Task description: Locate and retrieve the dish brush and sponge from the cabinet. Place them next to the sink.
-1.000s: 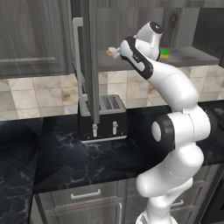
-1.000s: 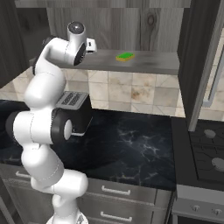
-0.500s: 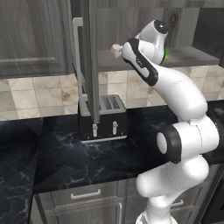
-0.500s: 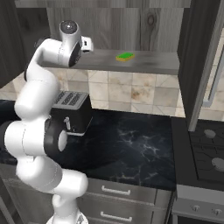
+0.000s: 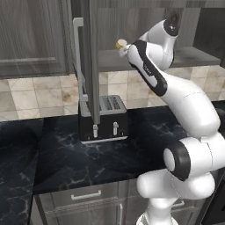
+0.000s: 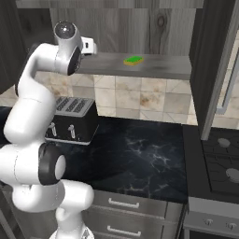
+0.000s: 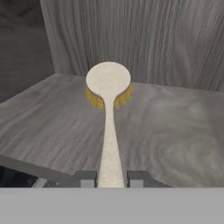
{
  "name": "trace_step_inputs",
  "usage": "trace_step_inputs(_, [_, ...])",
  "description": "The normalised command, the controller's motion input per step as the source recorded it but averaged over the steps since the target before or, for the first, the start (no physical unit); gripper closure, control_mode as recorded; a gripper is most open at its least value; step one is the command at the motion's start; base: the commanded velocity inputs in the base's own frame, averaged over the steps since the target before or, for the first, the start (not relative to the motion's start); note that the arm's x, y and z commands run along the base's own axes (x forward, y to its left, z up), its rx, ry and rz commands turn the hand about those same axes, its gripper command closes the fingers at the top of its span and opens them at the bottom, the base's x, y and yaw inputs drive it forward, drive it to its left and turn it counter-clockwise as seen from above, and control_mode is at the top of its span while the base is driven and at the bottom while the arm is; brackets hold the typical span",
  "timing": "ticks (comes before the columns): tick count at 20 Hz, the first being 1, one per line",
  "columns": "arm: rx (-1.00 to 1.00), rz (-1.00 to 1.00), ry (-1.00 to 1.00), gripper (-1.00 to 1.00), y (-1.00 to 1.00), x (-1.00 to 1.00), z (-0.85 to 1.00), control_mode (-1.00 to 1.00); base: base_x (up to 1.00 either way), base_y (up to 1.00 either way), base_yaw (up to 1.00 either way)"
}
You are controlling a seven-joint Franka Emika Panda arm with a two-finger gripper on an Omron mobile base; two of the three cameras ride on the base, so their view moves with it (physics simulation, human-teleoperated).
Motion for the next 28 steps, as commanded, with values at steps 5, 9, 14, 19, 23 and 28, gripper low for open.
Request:
trace_step_inputs(5, [0.00, -0.05, 0.00, 1.00, -0.20, -0.53, 0.13, -1.00, 0.00, 0.00, 0.00])
trace_step_inputs(9, [0.01, -0.06, 0.00, 1.00, -0.16, -0.59, 0.33, -1.00, 0.00, 0.00, 0.00])
trace_step_inputs(14, [0.07, -0.05, 0.00, 1.00, -0.16, -0.64, 0.21, -1.00, 0.00, 0.00, 0.00])
trace_step_inputs(19, [0.04, -0.04, 0.00, 1.00, -0.16, -0.82, 0.00, -1.00, 0.00, 0.00, 0.00])
trace_step_inputs(23, [0.00, -0.01, 0.05, 1.00, -0.29, -0.73, 0.03, -1.00, 0.00, 0.00, 0.00])
trace_step_inputs(28, [-0.01, 0.00, 0.15, 1.00, -0.26, -0.63, 0.03, -1.00, 0.00, 0.00, 0.00])
